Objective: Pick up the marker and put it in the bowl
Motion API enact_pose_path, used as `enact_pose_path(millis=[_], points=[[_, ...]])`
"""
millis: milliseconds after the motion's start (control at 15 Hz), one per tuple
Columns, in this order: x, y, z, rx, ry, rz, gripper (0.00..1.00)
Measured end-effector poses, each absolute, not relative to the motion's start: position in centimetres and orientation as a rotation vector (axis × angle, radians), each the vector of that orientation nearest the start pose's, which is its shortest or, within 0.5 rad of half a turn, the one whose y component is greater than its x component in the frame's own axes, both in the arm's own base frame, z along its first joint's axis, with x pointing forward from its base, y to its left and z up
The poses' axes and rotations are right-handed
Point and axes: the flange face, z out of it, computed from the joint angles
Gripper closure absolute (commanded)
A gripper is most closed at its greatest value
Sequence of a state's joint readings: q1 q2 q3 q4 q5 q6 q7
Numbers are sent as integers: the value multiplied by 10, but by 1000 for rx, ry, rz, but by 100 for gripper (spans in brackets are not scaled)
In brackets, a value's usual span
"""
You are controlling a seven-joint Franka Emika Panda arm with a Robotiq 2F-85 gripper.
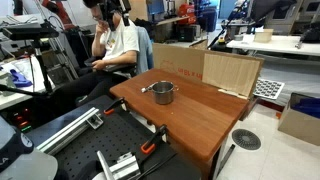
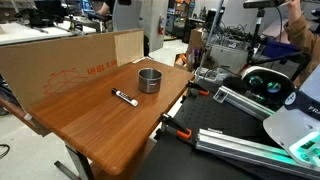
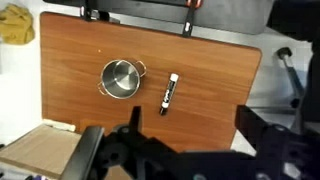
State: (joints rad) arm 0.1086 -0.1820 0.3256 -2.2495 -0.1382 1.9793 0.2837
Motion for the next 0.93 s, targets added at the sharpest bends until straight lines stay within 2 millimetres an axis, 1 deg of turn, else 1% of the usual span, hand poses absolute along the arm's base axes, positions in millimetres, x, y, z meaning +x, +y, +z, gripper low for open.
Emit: enact_pose_path(millis=[200,400,533,733,933], points=[[438,197,431,-3328,-340,49,0],[440,195,423,-3361,-289,21,0],[444,196,410,-3385,-272,-22,0],[451,197,383,-3401,-261,-71,0],[460,195,357,-3395,-285,-110,0]])
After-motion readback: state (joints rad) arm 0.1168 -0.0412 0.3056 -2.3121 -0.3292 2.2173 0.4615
